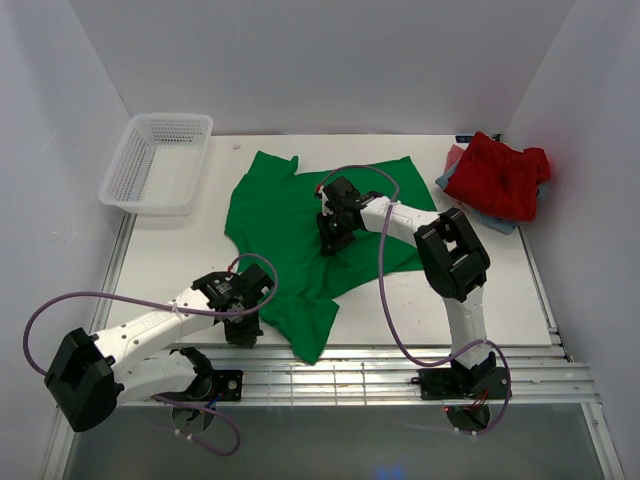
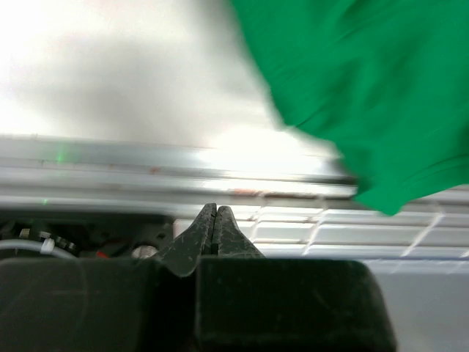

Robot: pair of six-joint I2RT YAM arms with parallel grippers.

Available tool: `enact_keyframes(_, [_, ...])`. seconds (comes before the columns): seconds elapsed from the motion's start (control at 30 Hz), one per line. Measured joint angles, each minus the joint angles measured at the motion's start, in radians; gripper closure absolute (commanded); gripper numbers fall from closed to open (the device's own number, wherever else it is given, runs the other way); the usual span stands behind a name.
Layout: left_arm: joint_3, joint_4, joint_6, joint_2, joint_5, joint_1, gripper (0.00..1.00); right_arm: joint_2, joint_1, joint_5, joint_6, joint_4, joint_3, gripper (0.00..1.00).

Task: Fold and stack the t-shirts
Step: Flatten the tshirt out

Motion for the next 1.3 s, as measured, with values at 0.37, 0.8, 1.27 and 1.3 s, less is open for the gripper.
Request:
enact_keyframes(0.37, [0.348,-0.024,0.052,0.122,-0.152,-0.01,1.0,-0.005,0.001,0.022,0.0,-0.012,0.005,0.71])
enact_keyframes(0.8, [0.619,0.429,0.322,0.742,-0.288,0.352,1.0,-0.192,-0.127,0.258,-0.023,-0.163,0.137,0.68])
enact_keyframes(1.27, [0.804,0.438,0.404,0.968,-0.212,0.498,1.0,-0.193,-0.313,0.4,-0.03,-0.222,-0.162,0.71])
enact_keyframes(1.3, [0.821,0.438,0.411,0.979,-0.211,0.503,1.0,-0.193,-0.308,0.401,-0.029,-0.227,-0.172,0.71])
